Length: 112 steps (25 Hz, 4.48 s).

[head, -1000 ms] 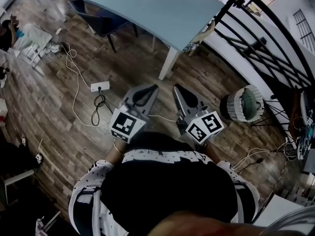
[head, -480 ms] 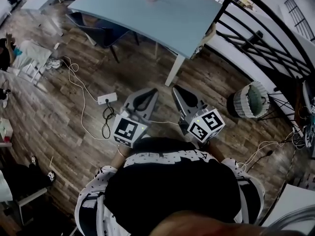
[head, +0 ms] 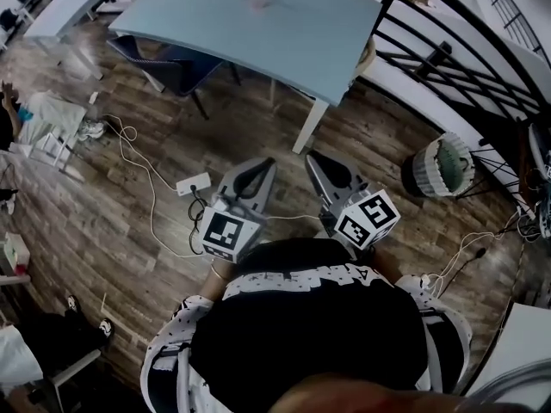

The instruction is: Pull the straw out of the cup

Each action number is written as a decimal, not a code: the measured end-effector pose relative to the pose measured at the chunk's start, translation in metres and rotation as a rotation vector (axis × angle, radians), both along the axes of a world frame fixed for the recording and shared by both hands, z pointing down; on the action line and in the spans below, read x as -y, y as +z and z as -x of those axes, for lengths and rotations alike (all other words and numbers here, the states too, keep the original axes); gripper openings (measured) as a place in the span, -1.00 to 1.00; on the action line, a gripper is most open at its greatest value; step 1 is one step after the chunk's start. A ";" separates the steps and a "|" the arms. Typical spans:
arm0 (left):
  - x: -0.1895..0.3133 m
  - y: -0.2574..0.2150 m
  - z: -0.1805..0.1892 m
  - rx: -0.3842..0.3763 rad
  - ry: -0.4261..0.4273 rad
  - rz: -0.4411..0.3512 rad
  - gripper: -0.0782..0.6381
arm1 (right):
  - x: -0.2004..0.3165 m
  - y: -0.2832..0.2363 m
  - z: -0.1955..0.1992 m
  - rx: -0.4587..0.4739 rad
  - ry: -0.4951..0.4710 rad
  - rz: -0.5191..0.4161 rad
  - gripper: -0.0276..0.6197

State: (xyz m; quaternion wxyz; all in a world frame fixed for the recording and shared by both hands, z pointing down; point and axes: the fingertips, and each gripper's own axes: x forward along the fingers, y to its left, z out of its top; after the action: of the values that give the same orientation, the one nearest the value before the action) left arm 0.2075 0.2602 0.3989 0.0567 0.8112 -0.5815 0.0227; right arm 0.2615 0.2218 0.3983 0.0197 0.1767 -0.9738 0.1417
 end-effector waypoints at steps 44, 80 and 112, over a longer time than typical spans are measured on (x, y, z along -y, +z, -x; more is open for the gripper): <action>0.187 -0.012 0.121 0.065 -0.123 -0.003 -0.74 | 0.212 0.001 0.113 0.082 -0.053 0.011 -0.82; 0.299 0.015 0.113 0.045 0.032 0.035 -0.74 | 0.305 0.023 0.103 0.065 0.060 0.024 -0.82; 0.370 0.019 0.242 0.073 0.057 0.012 -0.74 | 0.371 0.033 0.226 0.007 0.099 0.029 -0.82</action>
State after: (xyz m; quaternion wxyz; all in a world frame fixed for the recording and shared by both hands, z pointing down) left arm -0.0350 -0.1100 0.4180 0.0395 0.8257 -0.5599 0.0572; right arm 0.0356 -0.1489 0.4310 0.0117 0.2238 -0.9618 0.1575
